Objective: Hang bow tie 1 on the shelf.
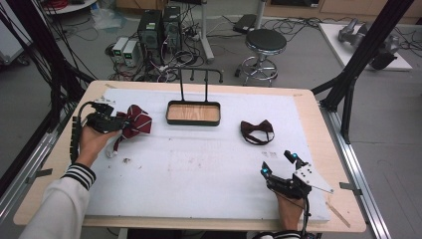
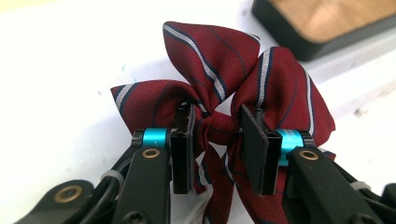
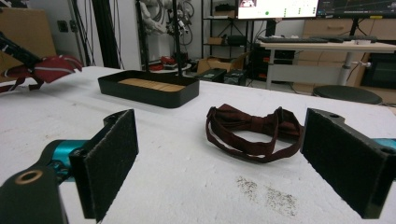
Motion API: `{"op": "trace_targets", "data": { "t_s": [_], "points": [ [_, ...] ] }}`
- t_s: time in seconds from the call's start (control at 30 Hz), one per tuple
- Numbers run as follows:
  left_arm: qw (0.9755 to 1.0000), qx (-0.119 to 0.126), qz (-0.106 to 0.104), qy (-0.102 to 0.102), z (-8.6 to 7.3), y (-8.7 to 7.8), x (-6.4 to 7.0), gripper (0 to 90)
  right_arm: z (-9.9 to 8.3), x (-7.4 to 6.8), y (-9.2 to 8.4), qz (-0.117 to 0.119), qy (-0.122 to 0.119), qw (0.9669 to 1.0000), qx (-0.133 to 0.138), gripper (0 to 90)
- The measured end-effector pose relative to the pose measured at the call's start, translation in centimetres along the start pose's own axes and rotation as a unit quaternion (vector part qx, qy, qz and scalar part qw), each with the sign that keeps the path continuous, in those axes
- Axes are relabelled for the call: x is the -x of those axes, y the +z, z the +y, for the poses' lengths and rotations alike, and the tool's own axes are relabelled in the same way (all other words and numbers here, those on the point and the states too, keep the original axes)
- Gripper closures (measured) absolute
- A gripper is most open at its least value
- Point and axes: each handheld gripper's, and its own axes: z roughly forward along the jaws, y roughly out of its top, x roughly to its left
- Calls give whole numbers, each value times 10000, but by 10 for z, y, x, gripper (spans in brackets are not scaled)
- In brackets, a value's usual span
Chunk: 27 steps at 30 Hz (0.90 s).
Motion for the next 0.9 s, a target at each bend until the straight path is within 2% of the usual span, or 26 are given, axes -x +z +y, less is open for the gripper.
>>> {"op": "trace_targets", "data": {
  "t_s": [0.07,0.1,0.13,0.17,0.2,0.23,0.3,0.33,0.43,0.63,0.73,0.9],
  "points": [
    [9999,160,3,17,2,-3,2,663,0,0,0,-3,-1,10000,-2,104],
    [9999,160,3,17,2,-3,2,663,0,0,0,-1,-1,10000,-2,104],
    [9995,305,-18,31,3,-7,4,663,0,0,0,6,20,10000,-19,104],
    [9995,305,-18,31,3,-7,4,663,0,0,0,-1,1,10000,-3,104],
    [9990,451,-51,48,4,-10,6,663,0,0,0,-2,-3,10000,-2,104],
    [9990,451,-51,48,4,-10,6,663,0,0,0,6,18,10000,-19,105],
    [9979,643,-69,29,7,-14,9,663,0,0,0,6,7,10000,-15,105],
    [9979,643,-69,29,7,-14,9,663,0,0,0,4,3,10000,-16,104],
    [9961,875,-83,9,11,-18,12,663,0,0,0,6,-4,10000,-17,105],
    [9946,1030,-97,55,17,-23,17,663,0,0,0,6,7,10000,-5,104],
    [9935,1127,-96,159,27,-27,23,663,0,0,0,0,-2,10000,2,104],
    [9906,1337,-186,200,41,-32,30,662,0,0,0,5,4,10000,-3,104]
  ]
}}
